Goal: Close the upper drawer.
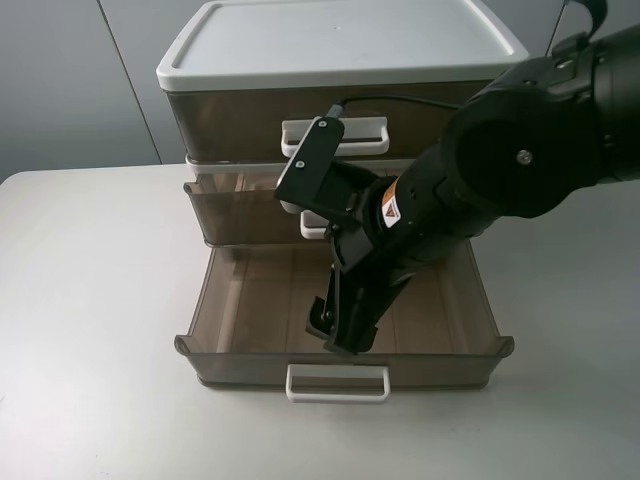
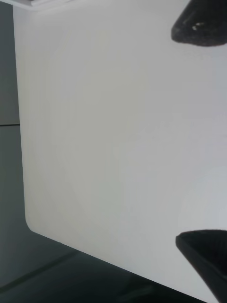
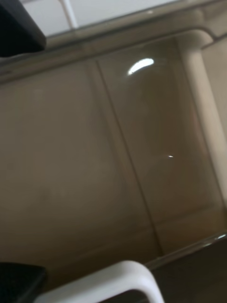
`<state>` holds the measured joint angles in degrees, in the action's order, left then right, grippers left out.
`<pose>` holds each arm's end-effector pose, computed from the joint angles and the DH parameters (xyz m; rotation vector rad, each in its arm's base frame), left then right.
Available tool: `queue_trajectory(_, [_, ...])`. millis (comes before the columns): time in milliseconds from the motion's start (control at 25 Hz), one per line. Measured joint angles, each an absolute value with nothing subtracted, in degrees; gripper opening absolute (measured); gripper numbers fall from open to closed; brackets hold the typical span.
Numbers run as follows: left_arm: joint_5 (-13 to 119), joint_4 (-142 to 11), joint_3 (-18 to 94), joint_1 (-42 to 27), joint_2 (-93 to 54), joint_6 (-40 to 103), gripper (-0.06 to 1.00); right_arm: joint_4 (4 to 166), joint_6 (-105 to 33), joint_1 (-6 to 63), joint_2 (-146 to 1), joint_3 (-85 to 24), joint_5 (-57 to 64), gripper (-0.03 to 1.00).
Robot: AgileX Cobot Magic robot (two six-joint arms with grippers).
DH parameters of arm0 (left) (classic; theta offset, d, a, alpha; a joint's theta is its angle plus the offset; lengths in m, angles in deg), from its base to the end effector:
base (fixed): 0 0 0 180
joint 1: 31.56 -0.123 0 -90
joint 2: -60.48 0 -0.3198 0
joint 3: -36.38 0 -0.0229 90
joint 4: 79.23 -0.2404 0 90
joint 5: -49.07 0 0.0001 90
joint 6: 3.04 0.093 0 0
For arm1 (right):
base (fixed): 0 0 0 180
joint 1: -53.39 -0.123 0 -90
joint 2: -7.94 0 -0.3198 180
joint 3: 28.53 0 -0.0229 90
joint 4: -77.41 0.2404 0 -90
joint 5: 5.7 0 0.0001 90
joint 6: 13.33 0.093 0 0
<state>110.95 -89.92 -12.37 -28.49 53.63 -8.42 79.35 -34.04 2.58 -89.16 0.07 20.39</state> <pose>-0.0496 0.0179 0.2740 -0.0533 2.0380 0.1310 0.1834 0.2272 0.2367 -1.5282 2.1829 0.2028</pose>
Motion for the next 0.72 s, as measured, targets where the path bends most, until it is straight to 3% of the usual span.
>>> queue_trajectory(720, [110.95,-89.92,-12.37,-28.49,53.63,-8.42,0.74,75.21,-33.95,4.43,-92.95,-1.52,13.21,0.66])
